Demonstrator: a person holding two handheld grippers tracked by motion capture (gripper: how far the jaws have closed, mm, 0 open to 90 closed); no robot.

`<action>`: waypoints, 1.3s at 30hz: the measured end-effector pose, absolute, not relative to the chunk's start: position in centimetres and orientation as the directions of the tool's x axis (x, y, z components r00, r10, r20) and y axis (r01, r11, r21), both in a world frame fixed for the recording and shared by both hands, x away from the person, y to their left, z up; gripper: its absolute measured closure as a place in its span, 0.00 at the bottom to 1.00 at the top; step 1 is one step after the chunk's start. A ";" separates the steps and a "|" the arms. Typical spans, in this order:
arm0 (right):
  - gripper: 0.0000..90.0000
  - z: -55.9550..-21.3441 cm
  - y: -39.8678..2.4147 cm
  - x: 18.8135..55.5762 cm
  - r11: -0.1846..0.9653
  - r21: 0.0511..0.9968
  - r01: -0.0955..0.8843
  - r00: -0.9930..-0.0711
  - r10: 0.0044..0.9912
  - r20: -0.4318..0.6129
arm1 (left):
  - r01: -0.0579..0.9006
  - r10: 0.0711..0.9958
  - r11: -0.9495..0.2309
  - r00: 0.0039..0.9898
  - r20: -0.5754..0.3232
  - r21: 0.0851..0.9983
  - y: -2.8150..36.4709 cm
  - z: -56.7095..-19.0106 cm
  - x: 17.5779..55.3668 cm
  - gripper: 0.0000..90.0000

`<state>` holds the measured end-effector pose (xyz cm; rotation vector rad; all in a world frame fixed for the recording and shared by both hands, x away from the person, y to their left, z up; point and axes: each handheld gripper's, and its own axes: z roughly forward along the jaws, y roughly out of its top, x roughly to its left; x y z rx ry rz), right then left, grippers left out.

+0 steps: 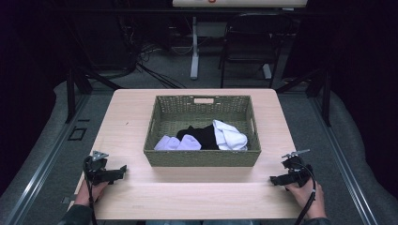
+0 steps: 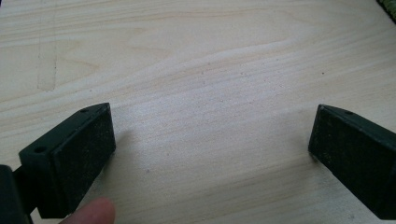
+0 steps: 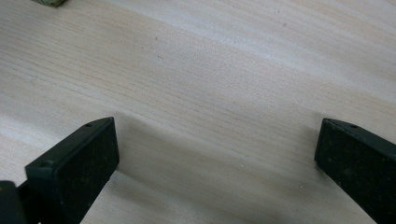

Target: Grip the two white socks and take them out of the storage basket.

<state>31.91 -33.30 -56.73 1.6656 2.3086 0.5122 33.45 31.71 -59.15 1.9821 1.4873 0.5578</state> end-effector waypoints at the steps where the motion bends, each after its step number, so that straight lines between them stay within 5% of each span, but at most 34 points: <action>1: 0.00 -56.7 -33.3 31.9 0.285 0.420 0.861 -0.316 0.949 0.004 | 0.709 0.958 -0.199 0.287 -0.019 0.676 31.7 -59.1 33.5 0.00; 28: 0.00 -56.4 -33.4 32.4 0.306 0.373 0.876 -0.332 0.943 0.006 | 0.711 0.957 -0.198 0.289 -0.023 0.675 31.8 -59.1 33.7 0.00; 39: 0.00 -53.3 -33.4 32.0 0.276 0.426 0.862 -0.323 0.945 0.041 | 0.712 0.957 -0.200 0.288 -0.021 0.673 31.8 -59.1 33.7 0.00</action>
